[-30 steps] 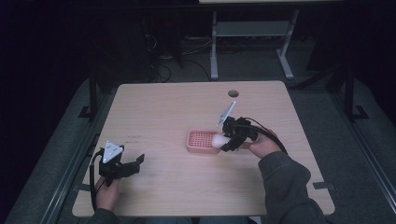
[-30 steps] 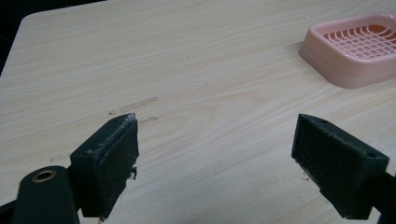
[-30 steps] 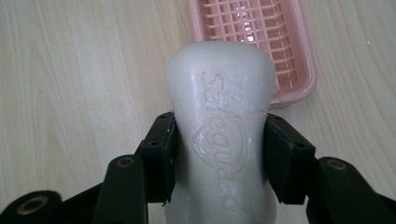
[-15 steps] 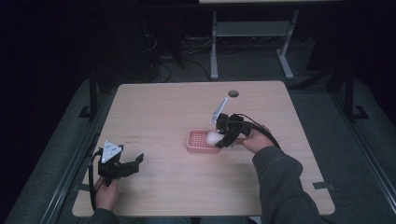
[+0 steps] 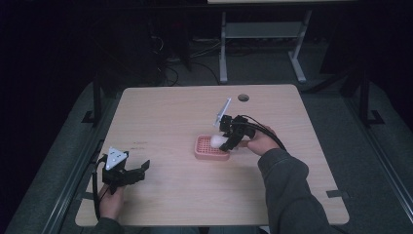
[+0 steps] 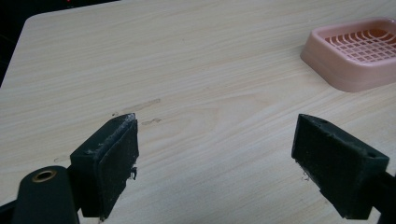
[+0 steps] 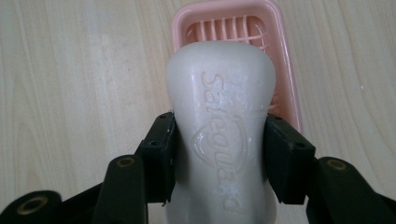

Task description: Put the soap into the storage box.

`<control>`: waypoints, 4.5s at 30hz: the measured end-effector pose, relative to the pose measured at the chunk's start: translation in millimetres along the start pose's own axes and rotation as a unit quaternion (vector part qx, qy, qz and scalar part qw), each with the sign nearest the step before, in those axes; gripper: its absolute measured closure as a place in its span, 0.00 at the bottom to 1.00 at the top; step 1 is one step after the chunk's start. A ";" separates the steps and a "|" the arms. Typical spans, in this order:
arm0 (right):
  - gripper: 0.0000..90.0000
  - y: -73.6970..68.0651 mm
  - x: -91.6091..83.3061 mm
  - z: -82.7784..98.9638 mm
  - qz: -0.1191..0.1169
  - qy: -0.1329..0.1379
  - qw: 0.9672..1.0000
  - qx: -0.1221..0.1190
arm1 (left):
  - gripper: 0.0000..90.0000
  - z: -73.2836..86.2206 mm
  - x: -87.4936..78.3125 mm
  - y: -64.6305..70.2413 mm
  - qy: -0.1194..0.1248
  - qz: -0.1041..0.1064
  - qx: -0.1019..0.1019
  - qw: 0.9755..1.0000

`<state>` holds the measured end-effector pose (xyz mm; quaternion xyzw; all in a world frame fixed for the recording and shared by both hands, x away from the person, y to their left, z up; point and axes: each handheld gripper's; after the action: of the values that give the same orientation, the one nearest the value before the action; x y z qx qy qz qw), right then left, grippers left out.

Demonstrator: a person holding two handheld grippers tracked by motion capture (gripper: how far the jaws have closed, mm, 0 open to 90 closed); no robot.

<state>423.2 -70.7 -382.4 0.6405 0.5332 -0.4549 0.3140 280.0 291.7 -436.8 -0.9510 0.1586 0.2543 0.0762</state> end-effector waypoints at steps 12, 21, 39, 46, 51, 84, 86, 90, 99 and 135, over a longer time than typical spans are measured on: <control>0.54 6.2 2.6 -14.5 0.001 -0.003 1.000 -0.006 | 0.16 0.5 1.1 0.3 0.001 0.001 -0.002 1.000; 0.54 10.8 14.8 -20.3 -0.004 -0.010 1.000 -0.004 | 0.16 0.5 1.3 0.7 -0.001 0.002 -0.002 1.000; 0.54 17.5 35.5 -28.1 -0.006 -0.024 1.000 0.004 | 0.16 0.7 1.6 0.3 0.000 0.003 -0.005 1.000; 0.54 18.9 43.9 -30.2 -0.010 -0.031 0.999 0.009 | 0.16 0.6 1.4 0.1 0.001 0.003 -0.006 1.000; 0.54 20.0 49.1 -32.0 -0.009 -0.037 0.999 0.005 | 0.16 0.5 1.3 0.0 0.000 0.003 -0.007 1.000; 0.52 21.3 52.9 -31.1 -0.004 -0.032 0.999 0.013 | 0.16 0.4 2.4 0.7 -0.001 0.006 -0.004 1.000; 0.51 20.6 51.0 -31.1 -0.005 -0.030 0.999 0.016 | 0.16 0.5 2.4 0.7 -0.004 0.007 -0.004 1.000; 0.49 19.9 49.5 -30.3 -0.006 -0.024 1.000 0.018 | 0.16 0.2 2.1 1.0 -0.002 0.006 -0.005 1.000; 0.47 16.9 43.7 -22.2 -0.002 0.007 1.000 0.026 | 0.16 0.2 2.5 1.6 -0.004 0.007 -0.002 1.000; 0.44 1.2 -4.8 26.0 0.023 0.069 0.996 0.051 | 0.16 -0.3 4.2 5.5 -0.006 0.010 0.003 1.000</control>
<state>417.9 -95.9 -388.2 0.6972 0.5151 -0.4291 0.2539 281.7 285.4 -439.1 -0.9476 0.1687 0.2599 0.0778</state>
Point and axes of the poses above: each handheld gripper's, and its own axes: x roughly forward along the jaws, z roughly out of its underside, y roughly to its right, and after that the axes turned 4 degrees about -z, right-handed
